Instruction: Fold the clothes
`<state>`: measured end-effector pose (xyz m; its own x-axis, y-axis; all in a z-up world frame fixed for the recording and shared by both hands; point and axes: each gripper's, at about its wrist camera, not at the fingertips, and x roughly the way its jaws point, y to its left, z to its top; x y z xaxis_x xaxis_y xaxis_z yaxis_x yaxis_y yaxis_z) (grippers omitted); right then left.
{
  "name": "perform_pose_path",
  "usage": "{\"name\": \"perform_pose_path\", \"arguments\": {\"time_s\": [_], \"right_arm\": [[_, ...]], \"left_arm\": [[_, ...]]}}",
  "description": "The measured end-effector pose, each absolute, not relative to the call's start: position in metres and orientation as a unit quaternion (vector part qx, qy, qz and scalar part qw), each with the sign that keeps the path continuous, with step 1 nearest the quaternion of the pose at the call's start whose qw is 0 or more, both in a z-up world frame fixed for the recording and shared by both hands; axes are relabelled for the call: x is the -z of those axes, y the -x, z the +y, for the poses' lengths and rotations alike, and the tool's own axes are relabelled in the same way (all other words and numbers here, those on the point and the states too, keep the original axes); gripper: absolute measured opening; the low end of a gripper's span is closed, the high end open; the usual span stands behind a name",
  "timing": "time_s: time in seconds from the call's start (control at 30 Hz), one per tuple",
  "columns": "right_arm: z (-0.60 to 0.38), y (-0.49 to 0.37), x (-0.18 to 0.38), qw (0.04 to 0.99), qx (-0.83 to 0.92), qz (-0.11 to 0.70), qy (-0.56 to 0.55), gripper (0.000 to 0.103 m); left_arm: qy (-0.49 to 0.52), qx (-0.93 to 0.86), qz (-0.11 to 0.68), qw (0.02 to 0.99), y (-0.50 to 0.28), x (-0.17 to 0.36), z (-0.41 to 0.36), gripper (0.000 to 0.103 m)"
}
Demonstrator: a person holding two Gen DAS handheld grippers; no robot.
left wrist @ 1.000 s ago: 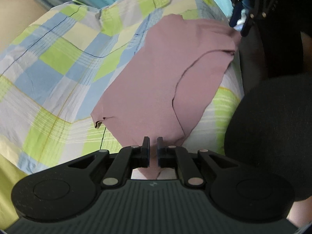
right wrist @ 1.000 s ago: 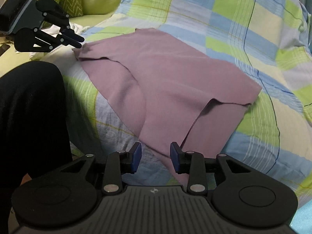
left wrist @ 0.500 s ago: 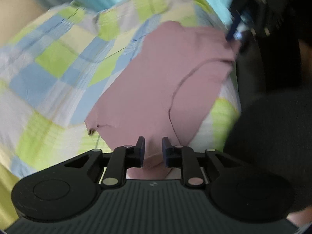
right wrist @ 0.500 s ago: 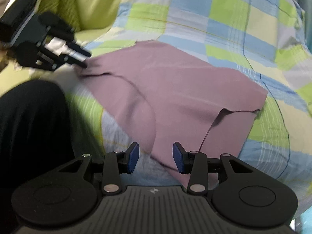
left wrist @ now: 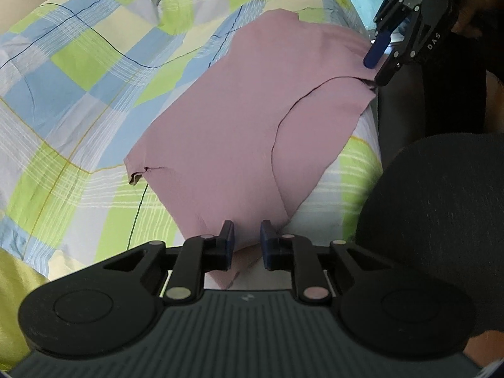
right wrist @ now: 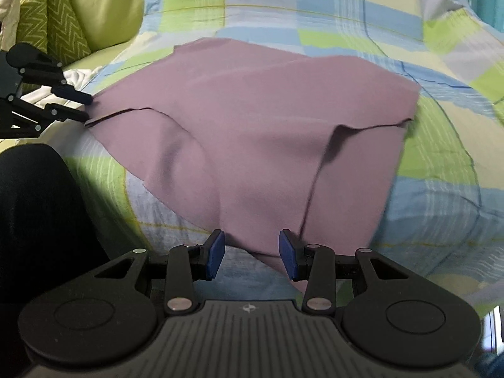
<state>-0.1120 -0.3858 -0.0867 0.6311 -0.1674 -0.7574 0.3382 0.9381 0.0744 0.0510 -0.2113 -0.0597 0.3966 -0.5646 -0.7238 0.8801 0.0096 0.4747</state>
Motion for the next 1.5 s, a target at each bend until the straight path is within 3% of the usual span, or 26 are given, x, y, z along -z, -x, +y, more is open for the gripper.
{"name": "perform_pose_path", "arguments": {"time_s": [0.27, 0.47, 0.7, 0.87, 1.1, 1.33, 1.4, 1.5], "right_arm": [[-0.398, 0.141, 0.057, 0.904, 0.161, 0.378, -0.121, 0.046], [-0.399, 0.129, 0.048, 0.909, 0.156, 0.372, -0.105, 0.046], [-0.401, 0.106, 0.056, 0.911, 0.132, 0.376, -0.102, 0.047], [-0.410, 0.101, 0.052, 0.909, 0.121, 0.388, -0.091, 0.047], [-0.429, 0.106, -0.001, 0.905, 0.091, 0.414, 0.029, 0.055], [-0.457, 0.103, -0.045, 0.886, 0.068, 0.450, 0.090, 0.055], [-0.466, 0.097, -0.053, 0.884, 0.050, 0.455, 0.092, 0.055], [-0.479, 0.087, -0.063, 0.881, 0.021, 0.462, 0.096, 0.055]], "left_arm": [[-0.411, 0.494, 0.173, 0.746, -0.041, 0.027, -0.214, 0.016], [-0.447, 0.481, 0.145, 0.740, -0.011, 0.033, -0.252, 0.023], [-0.452, 0.452, 0.200, 0.743, -0.022, 0.051, -0.268, 0.023], [-0.419, 0.417, 0.208, 0.779, -0.020, 0.026, -0.269, 0.023], [-0.278, 0.427, 0.288, 0.811, 0.035, 0.005, -0.283, 0.026], [-0.058, 0.425, 0.417, 0.801, 0.070, 0.037, -0.303, 0.026], [0.009, 0.402, 0.446, 0.800, 0.070, 0.051, -0.305, 0.034], [0.135, 0.367, 0.500, 0.772, 0.064, 0.083, -0.304, 0.036]]}}
